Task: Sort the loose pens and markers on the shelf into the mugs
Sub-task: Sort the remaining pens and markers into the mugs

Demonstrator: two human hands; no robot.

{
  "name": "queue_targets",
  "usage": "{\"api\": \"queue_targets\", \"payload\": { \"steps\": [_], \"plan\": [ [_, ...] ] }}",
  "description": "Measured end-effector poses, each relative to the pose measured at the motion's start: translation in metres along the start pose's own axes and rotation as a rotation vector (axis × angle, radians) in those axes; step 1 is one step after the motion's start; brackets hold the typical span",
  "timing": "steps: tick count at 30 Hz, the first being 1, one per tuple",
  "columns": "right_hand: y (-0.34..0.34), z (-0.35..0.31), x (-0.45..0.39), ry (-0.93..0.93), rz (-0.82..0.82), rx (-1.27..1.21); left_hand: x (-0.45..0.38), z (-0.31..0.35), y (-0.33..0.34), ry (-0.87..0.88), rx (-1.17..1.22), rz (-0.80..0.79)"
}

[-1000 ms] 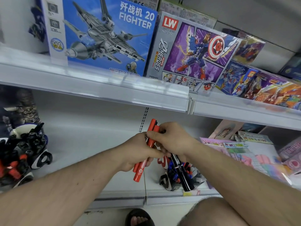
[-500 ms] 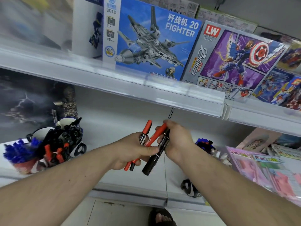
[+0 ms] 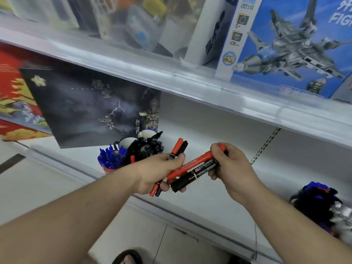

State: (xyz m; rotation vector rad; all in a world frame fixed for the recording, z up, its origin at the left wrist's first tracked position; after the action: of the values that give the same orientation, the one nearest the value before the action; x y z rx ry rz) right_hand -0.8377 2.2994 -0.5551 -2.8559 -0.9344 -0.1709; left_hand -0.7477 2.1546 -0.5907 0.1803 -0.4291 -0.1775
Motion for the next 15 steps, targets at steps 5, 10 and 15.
{"api": "queue_targets", "payload": {
  "steps": [5,10,15],
  "plan": [
    [0.010,-0.005,-0.017,-0.172,0.116,0.118,0.032,-0.018,-0.090,-0.031,0.123,0.346],
    [0.050,-0.004,-0.047,-0.334,-0.014,0.361,0.052,-0.021,-0.134,0.032,0.239,0.434],
    [0.104,0.011,-0.078,-0.407,-0.161,0.526,0.061,-0.020,-0.155,0.070,0.272,0.464]
  ]
}}
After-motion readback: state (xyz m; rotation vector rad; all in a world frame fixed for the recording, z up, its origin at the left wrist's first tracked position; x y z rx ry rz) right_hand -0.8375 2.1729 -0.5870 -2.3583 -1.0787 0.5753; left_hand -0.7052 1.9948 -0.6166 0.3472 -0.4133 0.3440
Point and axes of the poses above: each hand's wrist, its own x-axis away from the middle knuckle, its own y-axis out of the palm, z = x × y, the point moved 6 cm from there along -x, towards the middle knuckle, and after that the axes turned 10 degrees about -z, right-handed, at the moved point
